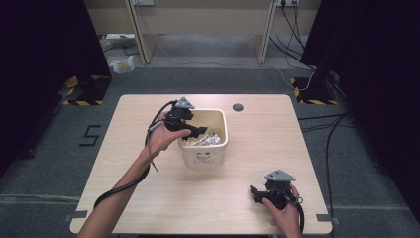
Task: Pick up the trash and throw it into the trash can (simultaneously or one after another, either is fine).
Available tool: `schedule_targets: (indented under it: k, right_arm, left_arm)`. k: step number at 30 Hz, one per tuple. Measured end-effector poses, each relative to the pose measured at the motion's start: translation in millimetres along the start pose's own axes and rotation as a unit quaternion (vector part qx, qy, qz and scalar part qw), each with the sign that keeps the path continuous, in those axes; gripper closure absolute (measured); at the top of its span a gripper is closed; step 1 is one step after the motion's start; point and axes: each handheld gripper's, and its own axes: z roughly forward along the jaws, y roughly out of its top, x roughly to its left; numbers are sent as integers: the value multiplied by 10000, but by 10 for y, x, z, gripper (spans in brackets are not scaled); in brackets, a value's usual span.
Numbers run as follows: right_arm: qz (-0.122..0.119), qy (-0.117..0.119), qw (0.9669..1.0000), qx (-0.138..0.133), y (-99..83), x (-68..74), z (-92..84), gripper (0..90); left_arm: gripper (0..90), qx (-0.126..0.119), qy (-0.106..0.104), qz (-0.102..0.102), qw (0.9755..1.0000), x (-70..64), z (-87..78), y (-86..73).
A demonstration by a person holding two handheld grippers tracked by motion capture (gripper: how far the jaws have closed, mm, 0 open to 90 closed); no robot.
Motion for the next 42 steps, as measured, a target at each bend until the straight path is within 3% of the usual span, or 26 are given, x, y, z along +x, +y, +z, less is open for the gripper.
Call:
schedule_targets:
  k: [21,31,42]
  right_arm:
    - [0,0,10000,0,0,0,0,101]
    - [0,-1,10000,0,0,0,0,101]
    - [-3,-6,10000,12,1,0,-1,101]
  left_arm:
    - [193,-258,-71,-64,9996,1,-326,-192]
    - [185,-336,-67,8,9994,-29,-482,-252]
    - [177,-473,-140,-88,9987,-25,-661,-440]
